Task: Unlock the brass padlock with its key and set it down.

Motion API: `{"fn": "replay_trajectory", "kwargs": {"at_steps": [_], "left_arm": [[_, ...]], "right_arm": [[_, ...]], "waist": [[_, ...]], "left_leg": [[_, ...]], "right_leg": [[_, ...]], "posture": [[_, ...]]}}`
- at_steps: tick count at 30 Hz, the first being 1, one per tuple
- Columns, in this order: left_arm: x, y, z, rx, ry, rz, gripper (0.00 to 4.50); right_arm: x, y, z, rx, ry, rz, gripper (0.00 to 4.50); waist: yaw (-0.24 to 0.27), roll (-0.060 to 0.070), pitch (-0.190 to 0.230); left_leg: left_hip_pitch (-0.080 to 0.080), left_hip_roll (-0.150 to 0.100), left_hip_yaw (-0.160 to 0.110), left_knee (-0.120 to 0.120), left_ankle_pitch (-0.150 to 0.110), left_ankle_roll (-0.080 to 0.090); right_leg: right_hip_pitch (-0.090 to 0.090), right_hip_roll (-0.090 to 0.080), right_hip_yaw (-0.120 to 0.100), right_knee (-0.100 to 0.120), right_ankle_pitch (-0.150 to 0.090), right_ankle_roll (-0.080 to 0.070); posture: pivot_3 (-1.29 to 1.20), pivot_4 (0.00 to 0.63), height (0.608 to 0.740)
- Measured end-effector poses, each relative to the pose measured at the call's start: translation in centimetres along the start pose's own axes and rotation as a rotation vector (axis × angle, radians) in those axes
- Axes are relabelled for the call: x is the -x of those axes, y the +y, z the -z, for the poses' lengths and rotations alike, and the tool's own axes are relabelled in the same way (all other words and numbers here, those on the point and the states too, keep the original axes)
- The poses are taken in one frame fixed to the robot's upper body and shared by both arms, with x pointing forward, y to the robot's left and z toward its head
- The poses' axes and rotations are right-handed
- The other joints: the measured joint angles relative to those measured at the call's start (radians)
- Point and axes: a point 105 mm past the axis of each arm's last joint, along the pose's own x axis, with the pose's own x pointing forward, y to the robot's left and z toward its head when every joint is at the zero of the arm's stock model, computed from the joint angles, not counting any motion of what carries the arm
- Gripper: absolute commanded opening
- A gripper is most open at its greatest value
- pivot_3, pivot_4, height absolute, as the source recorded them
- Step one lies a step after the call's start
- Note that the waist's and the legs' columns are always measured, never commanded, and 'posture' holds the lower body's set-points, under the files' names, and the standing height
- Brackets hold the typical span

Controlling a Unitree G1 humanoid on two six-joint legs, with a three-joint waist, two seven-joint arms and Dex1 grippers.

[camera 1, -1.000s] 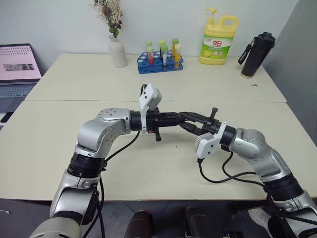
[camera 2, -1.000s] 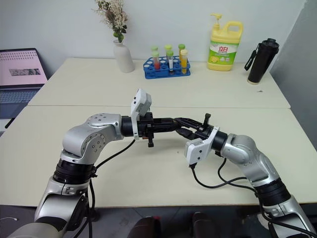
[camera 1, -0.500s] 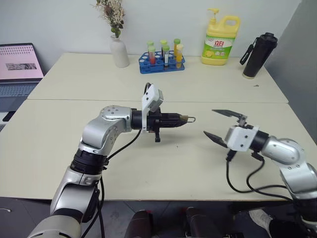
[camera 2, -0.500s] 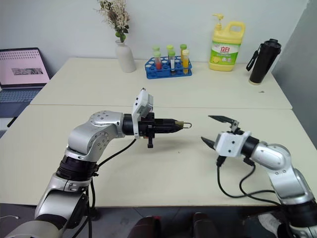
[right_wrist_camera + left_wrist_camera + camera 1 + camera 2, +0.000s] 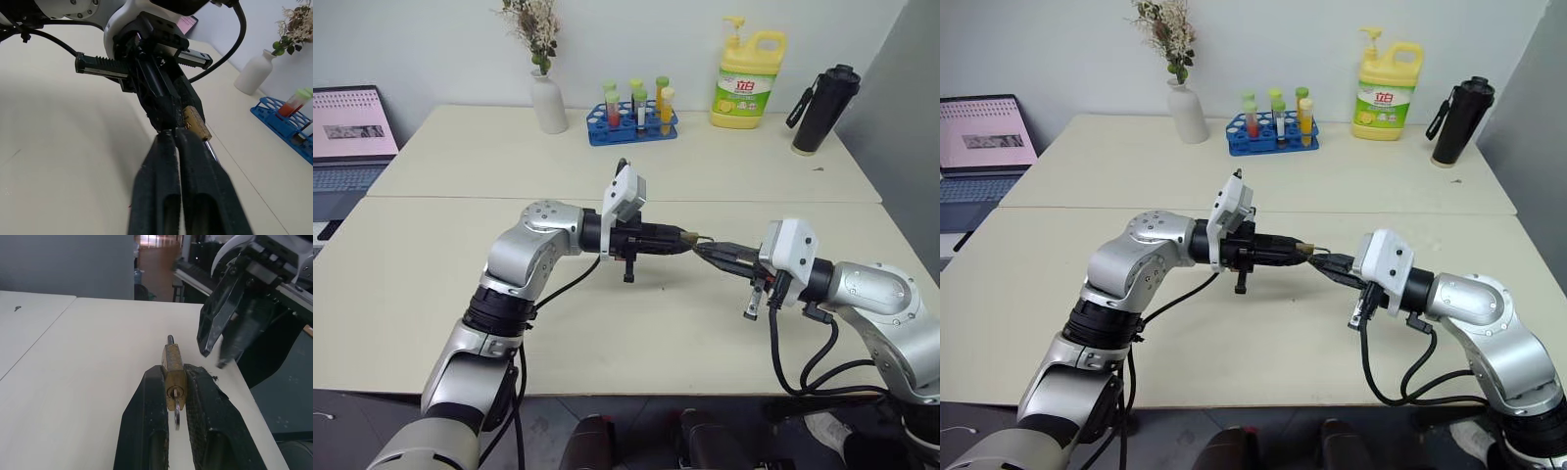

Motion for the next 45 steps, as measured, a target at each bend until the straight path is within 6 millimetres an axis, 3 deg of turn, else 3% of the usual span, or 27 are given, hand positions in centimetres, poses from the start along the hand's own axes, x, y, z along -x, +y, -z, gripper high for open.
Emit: {"fn": "replay_trajectory", "kwargs": {"at_steps": [23, 45], "left_arm": [[0.8, -0.8, 0.2, -0.040, 0.030, 0.025, 0.16], [1.0, -1.7, 0.2, -0.019, 0.043, 0.076, 0.16]], "right_arm": [[0.4, -1.5, 1.4, -0.004, 0.000, 0.027, 0.00], [-0.3, -0.4, 1.3, 0.019, 0.005, -0.079, 0.00]], "waist": [[-0.001, 0.000, 0.000], [-0.001, 0.000, 0.000]], "left_leg": [[0.000, 0.000, 0.000, 0.000, 0.000, 0.000], [0.000, 0.000, 0.000, 0.000, 0.000, 0.000]], "right_leg": [[0.000, 0.000, 0.000, 0.000, -0.001, 0.001], [0.000, 0.000, 0.000, 0.000, -0.001, 0.001]], "posture": [[0.00, 0.150, 0.740], [0.00, 0.150, 0.740]]}}
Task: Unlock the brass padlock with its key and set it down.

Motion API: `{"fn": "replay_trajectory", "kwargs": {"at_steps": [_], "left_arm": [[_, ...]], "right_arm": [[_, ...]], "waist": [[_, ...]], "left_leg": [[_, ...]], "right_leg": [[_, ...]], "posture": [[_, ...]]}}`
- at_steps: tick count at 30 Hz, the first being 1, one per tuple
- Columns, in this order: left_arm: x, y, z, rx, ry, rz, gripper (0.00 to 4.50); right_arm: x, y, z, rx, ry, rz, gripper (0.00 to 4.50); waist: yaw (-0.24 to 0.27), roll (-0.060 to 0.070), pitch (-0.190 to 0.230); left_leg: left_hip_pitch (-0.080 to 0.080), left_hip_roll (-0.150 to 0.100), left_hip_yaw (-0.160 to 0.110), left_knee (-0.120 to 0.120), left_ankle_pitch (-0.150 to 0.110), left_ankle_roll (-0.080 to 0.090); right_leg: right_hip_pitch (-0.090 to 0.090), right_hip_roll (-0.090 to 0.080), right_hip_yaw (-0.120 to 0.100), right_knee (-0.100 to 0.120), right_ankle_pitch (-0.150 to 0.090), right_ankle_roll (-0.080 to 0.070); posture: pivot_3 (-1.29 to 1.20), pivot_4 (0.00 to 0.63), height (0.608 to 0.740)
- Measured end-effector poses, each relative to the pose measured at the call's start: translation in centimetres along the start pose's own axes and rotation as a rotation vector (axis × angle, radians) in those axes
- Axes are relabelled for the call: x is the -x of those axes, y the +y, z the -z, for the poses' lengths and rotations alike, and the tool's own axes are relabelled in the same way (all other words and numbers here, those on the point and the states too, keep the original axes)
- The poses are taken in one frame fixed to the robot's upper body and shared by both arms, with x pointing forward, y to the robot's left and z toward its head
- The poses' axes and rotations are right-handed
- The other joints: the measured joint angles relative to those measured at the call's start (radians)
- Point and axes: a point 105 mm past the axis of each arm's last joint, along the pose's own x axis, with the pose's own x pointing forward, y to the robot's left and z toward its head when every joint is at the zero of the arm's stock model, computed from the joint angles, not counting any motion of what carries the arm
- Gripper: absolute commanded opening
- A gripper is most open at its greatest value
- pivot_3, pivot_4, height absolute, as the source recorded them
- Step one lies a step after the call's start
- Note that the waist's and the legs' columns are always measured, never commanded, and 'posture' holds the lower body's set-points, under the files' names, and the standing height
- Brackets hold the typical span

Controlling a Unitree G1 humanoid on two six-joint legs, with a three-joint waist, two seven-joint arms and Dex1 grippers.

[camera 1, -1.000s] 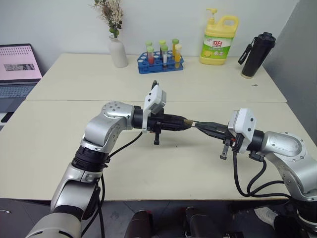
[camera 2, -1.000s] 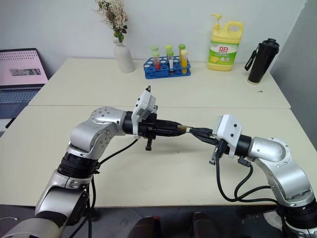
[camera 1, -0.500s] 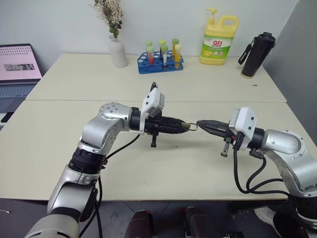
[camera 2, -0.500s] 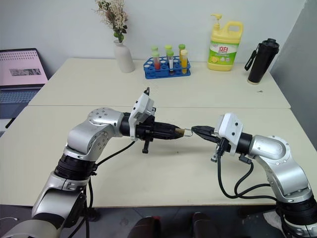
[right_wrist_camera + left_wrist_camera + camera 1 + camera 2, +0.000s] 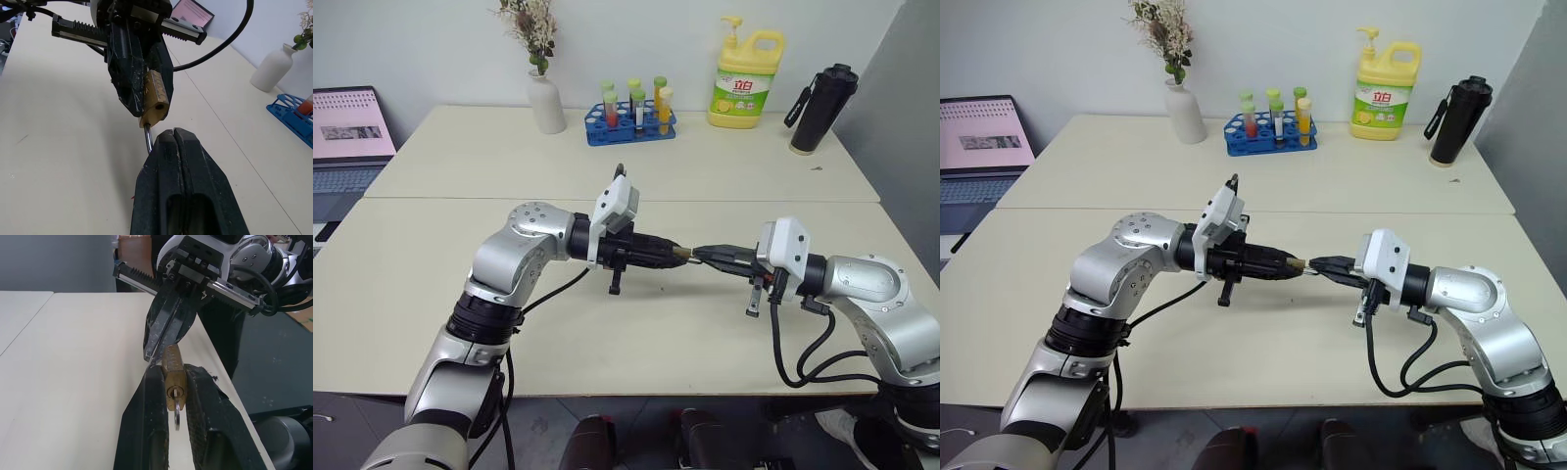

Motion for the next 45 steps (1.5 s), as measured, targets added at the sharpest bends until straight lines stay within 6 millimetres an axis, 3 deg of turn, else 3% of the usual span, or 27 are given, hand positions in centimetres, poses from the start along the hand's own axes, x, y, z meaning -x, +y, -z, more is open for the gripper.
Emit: {"fn": "replay_trajectory", "kwargs": {"at_steps": [16, 45], "left_arm": [[0.1, -0.8, -0.1, 0.032, -0.007, 0.045, 0.16], [0.0, -1.2, 0.1, 0.081, -0.017, 0.063, 0.16]], "right_arm": [[0.1, -0.6, 1.0, 0.005, 0.041, -0.014, 0.00], [0.1, 1.0, 1.2, -0.052, 0.028, -0.099, 0.00]], "waist": [[0.000, 0.000, 0.000], [0.000, 0.000, 0.000]], "left_leg": [[0.000, 0.000, 0.000, 0.000, 0.000, 0.000], [0.000, 0.000, 0.000, 0.000, 0.000, 0.000]], "right_leg": [[0.000, 0.000, 0.000, 0.000, 0.000, 0.000], [0.000, 0.000, 0.000, 0.000, 0.000, 0.000]], "posture": [[0.00, 0.150, 0.740], [0.00, 0.150, 0.740]]}}
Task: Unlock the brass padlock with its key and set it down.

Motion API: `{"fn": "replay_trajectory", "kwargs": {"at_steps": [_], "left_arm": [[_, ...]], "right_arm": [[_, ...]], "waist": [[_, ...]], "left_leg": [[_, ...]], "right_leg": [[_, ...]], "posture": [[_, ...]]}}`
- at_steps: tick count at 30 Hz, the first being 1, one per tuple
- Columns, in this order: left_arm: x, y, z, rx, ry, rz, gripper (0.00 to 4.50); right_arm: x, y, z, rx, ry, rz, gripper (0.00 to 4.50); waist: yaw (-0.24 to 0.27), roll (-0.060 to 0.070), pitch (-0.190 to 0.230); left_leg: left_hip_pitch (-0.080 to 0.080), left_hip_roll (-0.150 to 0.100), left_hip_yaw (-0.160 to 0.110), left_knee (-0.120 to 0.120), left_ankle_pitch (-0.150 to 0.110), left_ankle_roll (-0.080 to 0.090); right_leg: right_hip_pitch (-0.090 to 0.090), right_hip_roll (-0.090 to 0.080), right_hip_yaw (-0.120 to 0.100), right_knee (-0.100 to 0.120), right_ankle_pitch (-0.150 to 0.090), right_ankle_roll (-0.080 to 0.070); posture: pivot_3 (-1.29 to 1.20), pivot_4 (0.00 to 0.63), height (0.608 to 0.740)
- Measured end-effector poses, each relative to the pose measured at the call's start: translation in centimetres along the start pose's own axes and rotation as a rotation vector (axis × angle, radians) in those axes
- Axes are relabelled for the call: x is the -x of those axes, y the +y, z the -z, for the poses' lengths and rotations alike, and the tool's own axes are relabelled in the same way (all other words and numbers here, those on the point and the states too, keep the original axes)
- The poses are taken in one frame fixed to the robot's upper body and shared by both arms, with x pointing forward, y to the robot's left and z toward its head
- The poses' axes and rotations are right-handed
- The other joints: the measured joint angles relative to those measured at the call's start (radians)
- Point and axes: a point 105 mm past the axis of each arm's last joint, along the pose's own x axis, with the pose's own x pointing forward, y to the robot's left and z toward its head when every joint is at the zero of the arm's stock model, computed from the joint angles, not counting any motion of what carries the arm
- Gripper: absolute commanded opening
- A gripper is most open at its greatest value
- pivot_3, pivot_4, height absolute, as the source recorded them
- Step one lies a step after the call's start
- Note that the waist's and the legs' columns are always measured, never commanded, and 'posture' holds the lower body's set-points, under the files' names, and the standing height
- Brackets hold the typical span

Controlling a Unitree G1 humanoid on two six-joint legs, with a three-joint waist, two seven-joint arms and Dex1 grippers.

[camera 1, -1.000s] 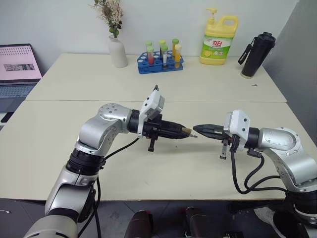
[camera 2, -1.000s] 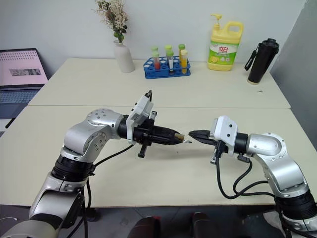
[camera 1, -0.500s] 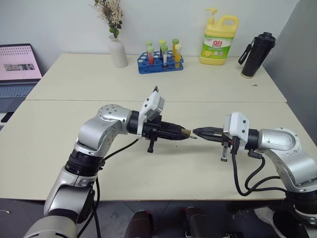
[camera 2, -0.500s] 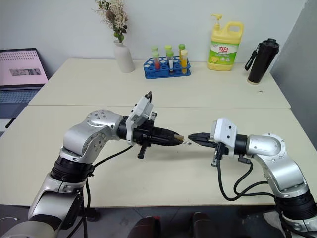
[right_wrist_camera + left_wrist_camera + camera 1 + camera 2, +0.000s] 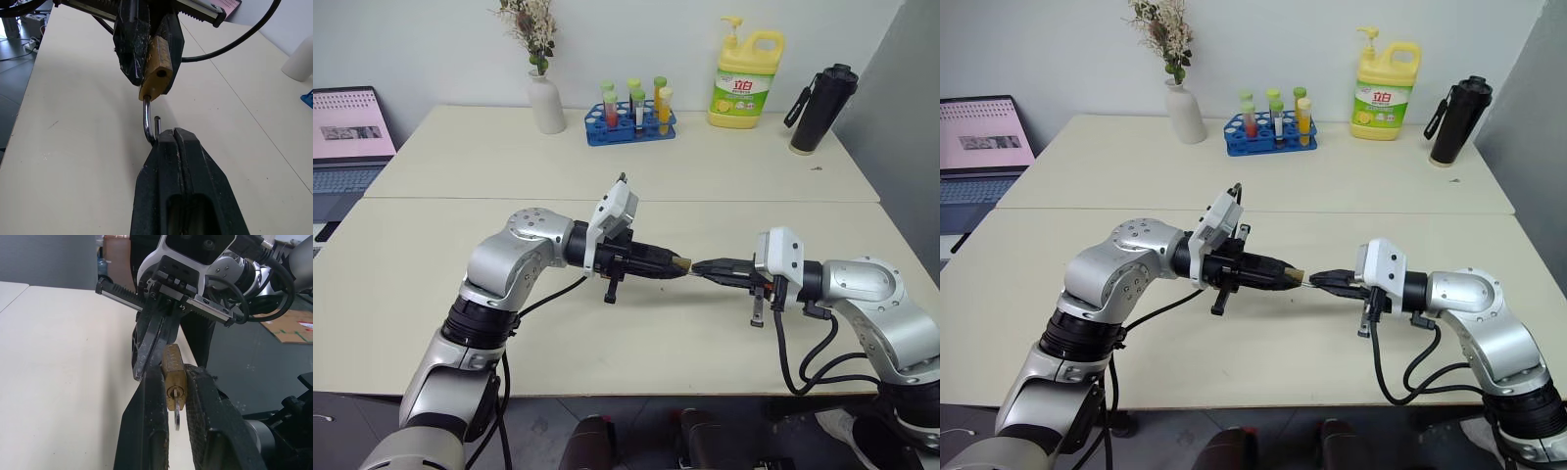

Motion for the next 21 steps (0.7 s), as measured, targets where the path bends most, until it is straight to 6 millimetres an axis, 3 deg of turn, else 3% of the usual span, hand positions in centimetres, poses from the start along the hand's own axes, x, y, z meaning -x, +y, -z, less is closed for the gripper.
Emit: {"fn": "replay_trajectory", "kwargs": {"at_steps": [15, 21], "left_arm": [[0.0, 0.1, 0.0, 0.001, -0.001, -0.008, 0.16], [0.0, 0.4, 0.1, 0.008, 0.001, -0.038, 0.16]], "right_arm": [[0.1, 0.6, 0.4, -0.016, 0.011, -0.009, 0.00], [1.0, 0.9, 1.9, 0.000, 0.102, -0.007, 0.00]], "waist": [[0.000, 0.000, 0.000], [0.000, 0.000, 0.000]], "left_leg": [[0.000, 0.000, 0.000, 0.000, 0.000, 0.000], [0.000, 0.000, 0.000, 0.000, 0.000, 0.000]], "right_leg": [[0.000, 0.000, 0.000, 0.000, 0.000, 0.000], [0.000, 0.000, 0.000, 0.000, 0.000, 0.000]], "posture": [[0.00, 0.150, 0.740], [0.00, 0.150, 0.740]]}}
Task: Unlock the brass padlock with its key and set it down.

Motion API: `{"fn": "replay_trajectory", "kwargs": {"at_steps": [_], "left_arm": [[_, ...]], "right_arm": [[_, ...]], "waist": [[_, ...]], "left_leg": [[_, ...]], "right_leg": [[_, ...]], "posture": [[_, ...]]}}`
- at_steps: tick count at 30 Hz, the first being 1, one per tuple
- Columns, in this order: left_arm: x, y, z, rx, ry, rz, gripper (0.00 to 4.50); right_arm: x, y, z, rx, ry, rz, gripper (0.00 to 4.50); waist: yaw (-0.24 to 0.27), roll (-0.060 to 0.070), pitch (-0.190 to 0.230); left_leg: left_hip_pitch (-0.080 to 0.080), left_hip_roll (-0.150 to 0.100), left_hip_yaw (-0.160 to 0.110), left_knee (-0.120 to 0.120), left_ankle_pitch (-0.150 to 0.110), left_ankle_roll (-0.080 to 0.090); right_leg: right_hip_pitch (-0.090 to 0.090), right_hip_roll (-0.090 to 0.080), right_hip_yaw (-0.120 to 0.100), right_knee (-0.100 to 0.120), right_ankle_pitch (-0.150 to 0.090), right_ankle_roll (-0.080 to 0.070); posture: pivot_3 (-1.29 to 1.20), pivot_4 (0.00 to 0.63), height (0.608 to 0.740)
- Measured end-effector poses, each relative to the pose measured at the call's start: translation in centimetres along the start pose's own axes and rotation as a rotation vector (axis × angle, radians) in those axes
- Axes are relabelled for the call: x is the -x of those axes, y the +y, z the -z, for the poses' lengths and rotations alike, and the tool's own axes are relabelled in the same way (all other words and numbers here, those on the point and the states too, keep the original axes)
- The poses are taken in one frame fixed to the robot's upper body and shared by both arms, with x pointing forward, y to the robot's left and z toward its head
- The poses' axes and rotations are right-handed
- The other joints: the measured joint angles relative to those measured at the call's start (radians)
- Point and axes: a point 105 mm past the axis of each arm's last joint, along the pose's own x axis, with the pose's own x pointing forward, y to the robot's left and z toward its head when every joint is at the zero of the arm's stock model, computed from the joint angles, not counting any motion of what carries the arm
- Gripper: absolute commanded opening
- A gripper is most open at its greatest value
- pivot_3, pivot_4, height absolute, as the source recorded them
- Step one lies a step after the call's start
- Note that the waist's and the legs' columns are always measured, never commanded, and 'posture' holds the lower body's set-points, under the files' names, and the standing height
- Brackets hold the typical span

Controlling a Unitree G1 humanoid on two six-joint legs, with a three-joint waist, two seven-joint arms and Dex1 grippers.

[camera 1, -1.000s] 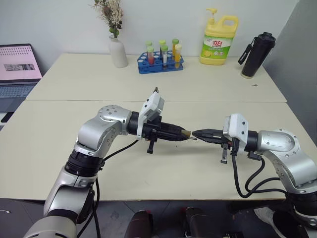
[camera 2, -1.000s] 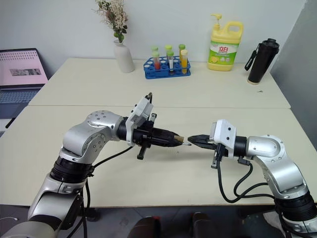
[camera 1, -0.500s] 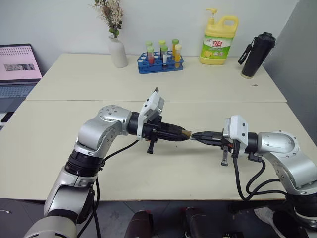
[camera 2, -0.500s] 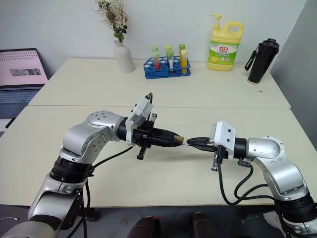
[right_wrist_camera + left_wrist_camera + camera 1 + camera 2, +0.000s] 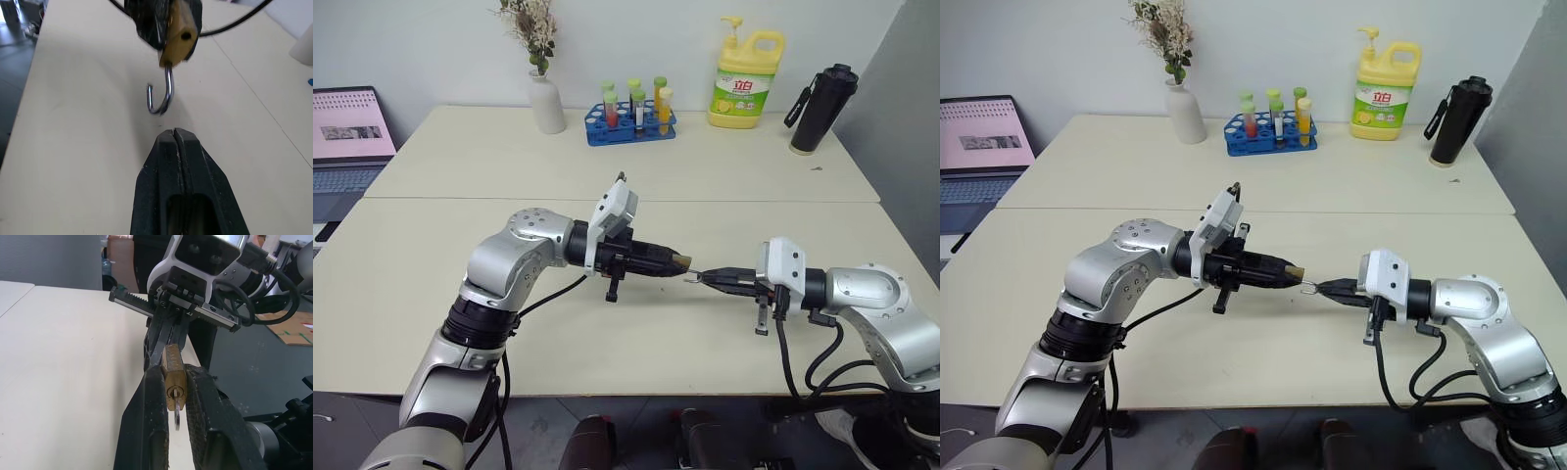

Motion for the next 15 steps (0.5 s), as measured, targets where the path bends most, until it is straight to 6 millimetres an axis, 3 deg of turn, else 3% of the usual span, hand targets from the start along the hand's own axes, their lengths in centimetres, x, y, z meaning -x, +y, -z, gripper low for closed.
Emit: {"fn": "replay_trajectory", "kwargs": {"at_steps": [4, 7, 12, 15], "left_arm": [[0.3, 0.4, 1.4, 0.060, 0.012, -0.056, 0.16], [0.9, 0.7, 3.1, 0.126, 0.034, -0.125, 0.16], [1.1, 0.2, 7.4, 0.340, 0.042, -0.220, 0.16], [1.0, 0.0, 7.9, 0.366, 0.037, -0.225, 0.16]], "right_arm": [[0.6, 0.8, 1.4, -0.044, 0.047, -0.003, 0.00], [1.7, 1.3, 2.0, -0.089, 0.085, 0.012, 0.86], [2.1, 2.4, 0.8, -0.150, 0.060, -0.010, 2.68], [1.9, 2.5, 0.6, -0.157, 0.061, -0.006, 3.77]], "waist": [[0.000, 0.000, 0.000], [0.000, 0.000, 0.000], [-0.001, 0.000, 0.000], [0.000, 0.000, 0.000]], "left_leg": [[0.000, 0.000, 0.000, 0.000, 0.000, 0.000], [0.000, 0.000, 0.000, 0.000, 0.000, 0.000], [0.000, 0.001, -0.001, 0.000, 0.000, 0.000], [0.001, 0.000, -0.001, 0.000, 0.000, 0.000]], "right_leg": [[0.000, 0.000, 0.000, 0.000, 0.000, 0.000], [0.000, 0.000, 0.000, 0.000, 0.000, 0.000], [0.000, 0.000, 0.000, 0.000, 0.000, 0.000], [0.000, 0.000, 0.000, 0.000, 0.000, 0.000]], "posture": [[0.00, 0.150, 0.740], [0.00, 0.150, 0.740], [0.00, 0.150, 0.740], [0.00, 0.150, 0.740]]}}
